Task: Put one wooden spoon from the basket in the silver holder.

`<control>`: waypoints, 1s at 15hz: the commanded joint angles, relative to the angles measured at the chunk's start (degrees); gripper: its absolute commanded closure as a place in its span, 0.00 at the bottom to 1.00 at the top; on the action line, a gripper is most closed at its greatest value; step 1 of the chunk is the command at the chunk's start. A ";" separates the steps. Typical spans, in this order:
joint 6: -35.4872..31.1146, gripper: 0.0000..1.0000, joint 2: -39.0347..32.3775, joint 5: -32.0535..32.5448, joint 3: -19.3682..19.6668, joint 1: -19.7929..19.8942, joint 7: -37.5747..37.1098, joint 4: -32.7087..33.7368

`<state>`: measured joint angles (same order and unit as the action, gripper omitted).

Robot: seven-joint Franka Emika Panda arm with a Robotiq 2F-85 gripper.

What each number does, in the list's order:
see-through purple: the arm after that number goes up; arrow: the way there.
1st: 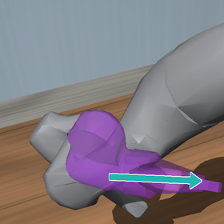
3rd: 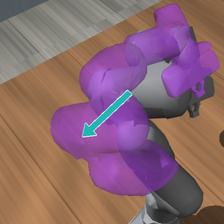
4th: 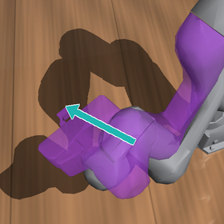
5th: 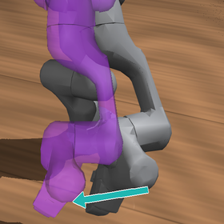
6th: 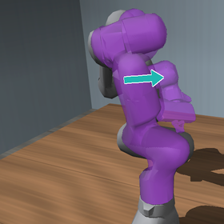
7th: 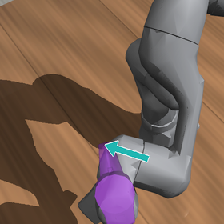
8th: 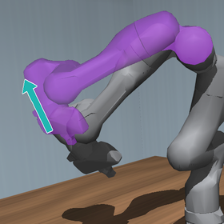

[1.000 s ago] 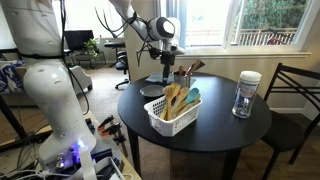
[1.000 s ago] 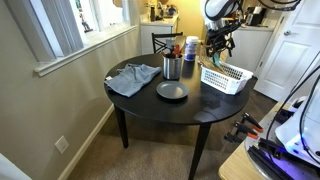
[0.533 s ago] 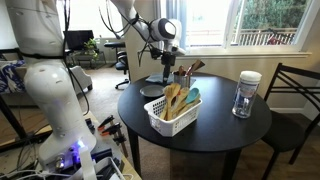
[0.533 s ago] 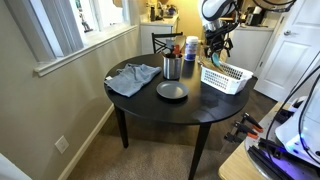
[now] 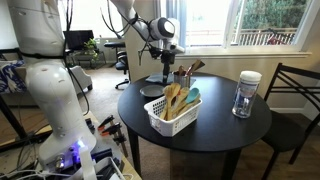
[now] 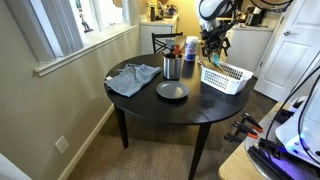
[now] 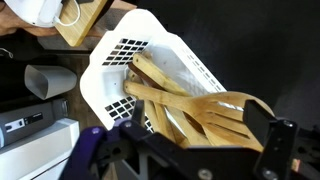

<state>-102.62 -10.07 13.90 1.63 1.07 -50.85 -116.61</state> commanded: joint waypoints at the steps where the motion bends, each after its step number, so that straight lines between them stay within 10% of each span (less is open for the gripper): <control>1: 2.48 0.00 -2.44 2.93 0.03 -3.03 -4.24 3.63; 15: 9.99 0.00 -17.66 4.74 2.76 -5.57 -5.79 17.93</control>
<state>-94.73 -25.62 18.45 3.51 -3.87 -56.77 -101.11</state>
